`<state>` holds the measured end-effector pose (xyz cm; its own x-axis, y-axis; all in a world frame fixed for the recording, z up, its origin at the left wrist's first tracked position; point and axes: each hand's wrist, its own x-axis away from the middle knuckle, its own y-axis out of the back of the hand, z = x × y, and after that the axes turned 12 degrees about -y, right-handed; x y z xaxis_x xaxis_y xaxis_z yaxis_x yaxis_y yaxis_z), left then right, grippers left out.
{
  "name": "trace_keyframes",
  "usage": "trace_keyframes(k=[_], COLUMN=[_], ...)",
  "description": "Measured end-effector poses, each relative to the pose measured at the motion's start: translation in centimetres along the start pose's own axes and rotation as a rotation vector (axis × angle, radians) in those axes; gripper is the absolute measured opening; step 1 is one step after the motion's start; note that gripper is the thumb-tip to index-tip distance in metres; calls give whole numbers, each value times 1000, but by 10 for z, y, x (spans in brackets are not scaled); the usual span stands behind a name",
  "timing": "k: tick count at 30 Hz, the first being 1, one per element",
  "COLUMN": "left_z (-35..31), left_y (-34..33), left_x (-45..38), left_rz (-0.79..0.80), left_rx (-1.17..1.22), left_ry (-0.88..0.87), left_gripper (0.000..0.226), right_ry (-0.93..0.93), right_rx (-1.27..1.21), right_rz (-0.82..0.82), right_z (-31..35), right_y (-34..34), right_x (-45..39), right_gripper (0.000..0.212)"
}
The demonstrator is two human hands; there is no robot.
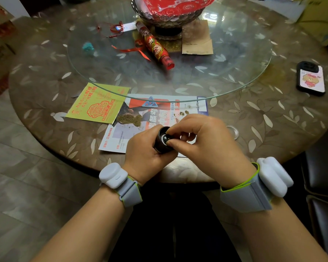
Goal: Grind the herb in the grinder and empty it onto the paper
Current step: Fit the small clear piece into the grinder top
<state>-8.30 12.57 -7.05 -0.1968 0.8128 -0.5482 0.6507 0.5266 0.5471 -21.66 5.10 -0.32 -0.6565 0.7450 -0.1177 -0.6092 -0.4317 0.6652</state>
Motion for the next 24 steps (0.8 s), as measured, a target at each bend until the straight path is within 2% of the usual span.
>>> trace_keyframes(k=[4,8,24], left_z=[-4,-3,0], left_y=[1,0,-3], left_x=[-1,-1,0], left_rz=[0,4,-34], left_rx=[-27,-29,5], left_ry=[-11,-4,-9], left_gripper=[28,26,20], right_ry=[-11,-49,111], right_rx=[106,107,133], right_rz=[9,41,79], right_z=[9,9,5], right_y=[5,6,6], right_x=[0,-3,-9], right_gripper=[9,14,20])
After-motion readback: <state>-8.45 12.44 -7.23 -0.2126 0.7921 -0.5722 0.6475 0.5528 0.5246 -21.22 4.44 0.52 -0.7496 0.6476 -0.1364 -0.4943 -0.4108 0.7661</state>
